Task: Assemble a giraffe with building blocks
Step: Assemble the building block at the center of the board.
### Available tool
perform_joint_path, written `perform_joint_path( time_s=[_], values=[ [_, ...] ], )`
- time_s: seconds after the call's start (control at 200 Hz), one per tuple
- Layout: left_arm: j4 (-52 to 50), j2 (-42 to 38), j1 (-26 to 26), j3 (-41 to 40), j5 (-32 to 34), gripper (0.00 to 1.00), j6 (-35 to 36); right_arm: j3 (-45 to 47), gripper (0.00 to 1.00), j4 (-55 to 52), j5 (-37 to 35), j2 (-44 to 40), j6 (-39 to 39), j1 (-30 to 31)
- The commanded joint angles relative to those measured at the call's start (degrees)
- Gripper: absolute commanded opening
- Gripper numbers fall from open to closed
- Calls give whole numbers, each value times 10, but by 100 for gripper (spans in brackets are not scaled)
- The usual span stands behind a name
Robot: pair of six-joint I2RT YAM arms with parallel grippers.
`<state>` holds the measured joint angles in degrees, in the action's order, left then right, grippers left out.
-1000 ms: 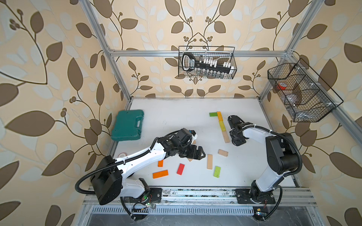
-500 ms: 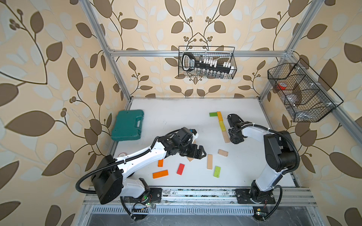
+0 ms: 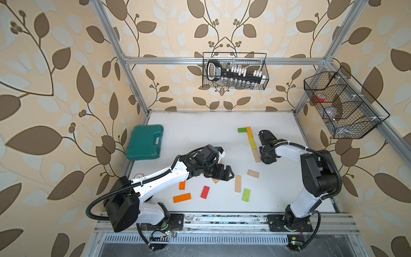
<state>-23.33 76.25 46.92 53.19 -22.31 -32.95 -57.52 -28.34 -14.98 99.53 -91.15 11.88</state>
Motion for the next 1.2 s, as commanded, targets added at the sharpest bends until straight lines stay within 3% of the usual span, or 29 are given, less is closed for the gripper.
perform_joint_path(
  time_s=[0.0,1.195],
  values=[
    [3,-18,1,10,1,97,16,20,25,-12,34,-3,-95,5],
    [-4,-36,1,3,7,97,14,42,24,-12,43,-21,-147,12]
  ],
)
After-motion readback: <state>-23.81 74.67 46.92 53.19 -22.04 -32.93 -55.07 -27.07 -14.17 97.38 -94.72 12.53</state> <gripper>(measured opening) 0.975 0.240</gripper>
